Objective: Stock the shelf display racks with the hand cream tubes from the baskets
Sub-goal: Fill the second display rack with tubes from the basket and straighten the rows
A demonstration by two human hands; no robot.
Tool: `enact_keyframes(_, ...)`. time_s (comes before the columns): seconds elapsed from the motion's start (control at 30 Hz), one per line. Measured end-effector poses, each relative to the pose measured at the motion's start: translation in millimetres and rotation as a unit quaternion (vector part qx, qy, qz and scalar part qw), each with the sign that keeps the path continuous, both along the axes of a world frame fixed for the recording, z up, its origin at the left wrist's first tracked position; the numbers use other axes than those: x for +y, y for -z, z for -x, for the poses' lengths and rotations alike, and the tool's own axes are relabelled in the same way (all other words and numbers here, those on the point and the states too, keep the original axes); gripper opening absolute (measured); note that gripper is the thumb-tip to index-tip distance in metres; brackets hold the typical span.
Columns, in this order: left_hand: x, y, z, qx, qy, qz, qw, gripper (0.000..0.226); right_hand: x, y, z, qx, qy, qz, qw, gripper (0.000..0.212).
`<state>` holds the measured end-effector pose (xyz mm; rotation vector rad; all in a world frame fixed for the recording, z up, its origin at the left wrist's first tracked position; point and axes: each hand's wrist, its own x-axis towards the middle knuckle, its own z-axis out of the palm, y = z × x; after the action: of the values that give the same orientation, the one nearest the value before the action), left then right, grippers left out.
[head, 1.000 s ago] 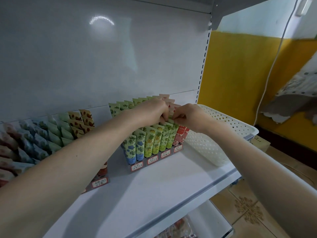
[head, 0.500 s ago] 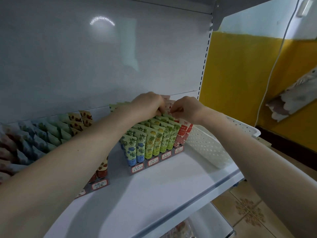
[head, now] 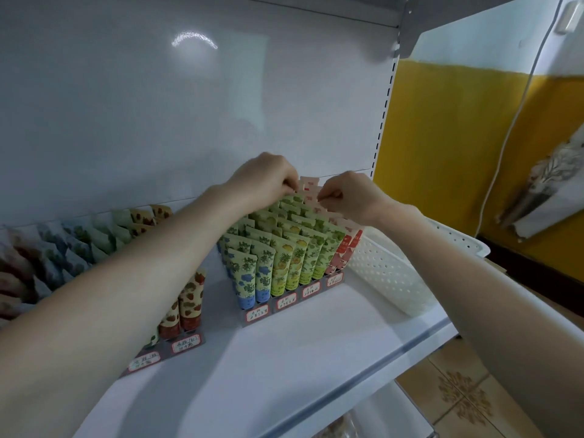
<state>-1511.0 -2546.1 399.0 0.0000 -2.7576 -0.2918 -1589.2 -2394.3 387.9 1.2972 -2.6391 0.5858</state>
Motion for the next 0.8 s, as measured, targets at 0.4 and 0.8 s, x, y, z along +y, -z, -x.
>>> enact_keyframes(0.4,-6,6,6,-0.042,-0.009,0.029,0.999,0.020,-19,0,2,-0.015,-0.023,-0.003,1.000,0.016)
enact_keyframes(0.8,-12,8,10,-0.037,0.000,0.023,0.999,0.018,-26,1,5,-0.011,-0.027,-0.031,0.999,0.018)
